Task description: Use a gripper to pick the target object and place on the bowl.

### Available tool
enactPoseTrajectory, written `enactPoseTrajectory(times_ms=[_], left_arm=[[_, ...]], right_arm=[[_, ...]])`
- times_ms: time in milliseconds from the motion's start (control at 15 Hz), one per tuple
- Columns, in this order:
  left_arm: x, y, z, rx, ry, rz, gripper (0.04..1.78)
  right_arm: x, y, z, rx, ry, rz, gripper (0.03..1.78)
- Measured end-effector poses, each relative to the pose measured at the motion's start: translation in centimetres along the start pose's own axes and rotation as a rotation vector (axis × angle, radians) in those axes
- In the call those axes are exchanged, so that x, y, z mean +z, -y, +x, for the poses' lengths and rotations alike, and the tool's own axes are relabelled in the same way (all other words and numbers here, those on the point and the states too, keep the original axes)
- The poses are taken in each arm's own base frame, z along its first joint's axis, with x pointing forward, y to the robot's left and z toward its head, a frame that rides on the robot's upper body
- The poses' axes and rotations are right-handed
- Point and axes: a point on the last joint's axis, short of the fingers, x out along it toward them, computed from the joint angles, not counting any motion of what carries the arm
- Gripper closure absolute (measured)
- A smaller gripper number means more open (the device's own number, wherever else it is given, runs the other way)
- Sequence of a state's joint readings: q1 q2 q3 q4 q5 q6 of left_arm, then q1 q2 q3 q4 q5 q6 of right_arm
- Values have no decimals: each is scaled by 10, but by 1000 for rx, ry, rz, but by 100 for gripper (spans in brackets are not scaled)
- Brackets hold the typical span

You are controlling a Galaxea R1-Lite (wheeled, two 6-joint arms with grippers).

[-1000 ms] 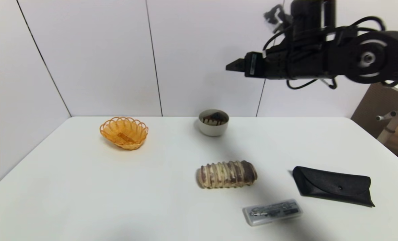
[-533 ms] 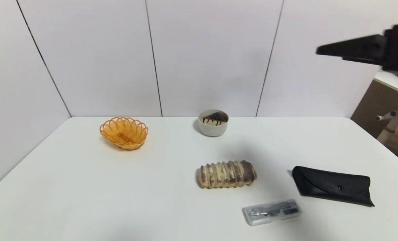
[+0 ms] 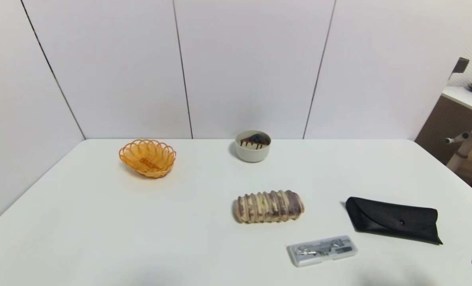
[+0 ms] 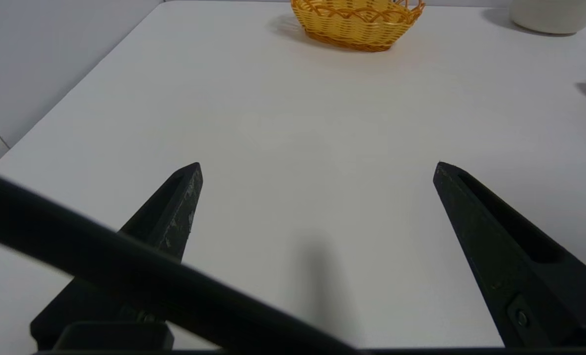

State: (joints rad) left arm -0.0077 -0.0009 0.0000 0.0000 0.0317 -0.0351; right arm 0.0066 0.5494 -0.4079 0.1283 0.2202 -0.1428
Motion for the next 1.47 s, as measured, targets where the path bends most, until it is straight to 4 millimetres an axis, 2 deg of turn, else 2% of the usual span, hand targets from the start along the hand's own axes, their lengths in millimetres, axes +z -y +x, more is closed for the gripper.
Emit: enactPoseTrajectory(times_ms=[67, 267, 400, 467, 800, 1467], left_arm=[[0, 0, 0, 0, 0, 0, 13], [0, 0, 0, 0, 0, 0, 13], [0, 0, 0, 0, 0, 0, 13], [0, 0, 0, 0, 0, 0, 13], [0, 0, 0, 0, 0, 0, 13], [0, 0, 0, 0, 0, 0, 13]], right_arm=[[-24, -4, -6, -50, 3, -12, 12], [-76, -11, -14, -138, 38, -30, 12], [-99, -14, -15, -192, 74, -31, 12], [-104, -15, -17, -207, 103, -24, 12], [-110, -16, -21, -225, 240, 57, 12], [-112, -16, -21, -233, 242, 71, 11]])
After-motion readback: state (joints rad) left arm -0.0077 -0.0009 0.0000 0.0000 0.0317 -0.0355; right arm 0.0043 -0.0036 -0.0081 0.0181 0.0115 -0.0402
